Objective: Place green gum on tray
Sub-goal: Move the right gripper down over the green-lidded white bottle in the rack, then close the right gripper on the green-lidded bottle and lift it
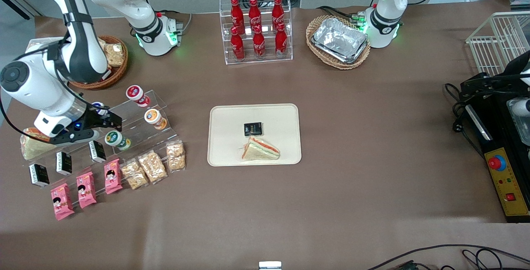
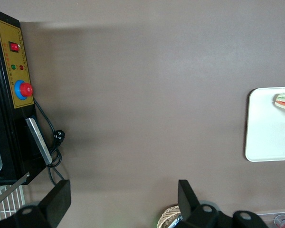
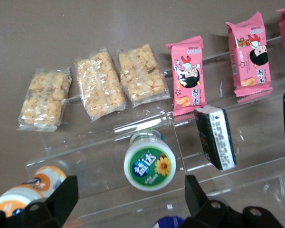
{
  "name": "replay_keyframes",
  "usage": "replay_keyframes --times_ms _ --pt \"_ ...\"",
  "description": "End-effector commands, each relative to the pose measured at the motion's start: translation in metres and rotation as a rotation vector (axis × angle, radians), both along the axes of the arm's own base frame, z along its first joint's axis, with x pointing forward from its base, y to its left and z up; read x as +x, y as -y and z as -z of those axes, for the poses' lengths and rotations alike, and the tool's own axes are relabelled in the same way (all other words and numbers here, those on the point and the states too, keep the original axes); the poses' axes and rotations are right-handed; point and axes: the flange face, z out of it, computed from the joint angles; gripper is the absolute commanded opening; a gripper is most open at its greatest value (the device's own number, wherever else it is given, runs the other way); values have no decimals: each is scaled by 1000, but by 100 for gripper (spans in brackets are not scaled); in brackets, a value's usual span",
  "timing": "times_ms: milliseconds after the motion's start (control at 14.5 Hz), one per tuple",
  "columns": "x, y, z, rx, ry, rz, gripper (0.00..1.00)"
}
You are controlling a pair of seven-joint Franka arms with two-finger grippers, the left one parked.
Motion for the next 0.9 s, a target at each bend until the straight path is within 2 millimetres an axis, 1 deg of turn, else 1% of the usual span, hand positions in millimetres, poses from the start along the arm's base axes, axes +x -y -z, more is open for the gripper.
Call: replay_keyframes --times_ms 0,208,484,623,830 --pt "5 -1 26 -17 16 -14 100" --pt "4 4 35 -23 20 -46 100" --pt "3 11 40 -27 19 -62 100" --pt "5 21 45 -32 29 -60 100" --pt "6 22 51 -36 34 -62 100"
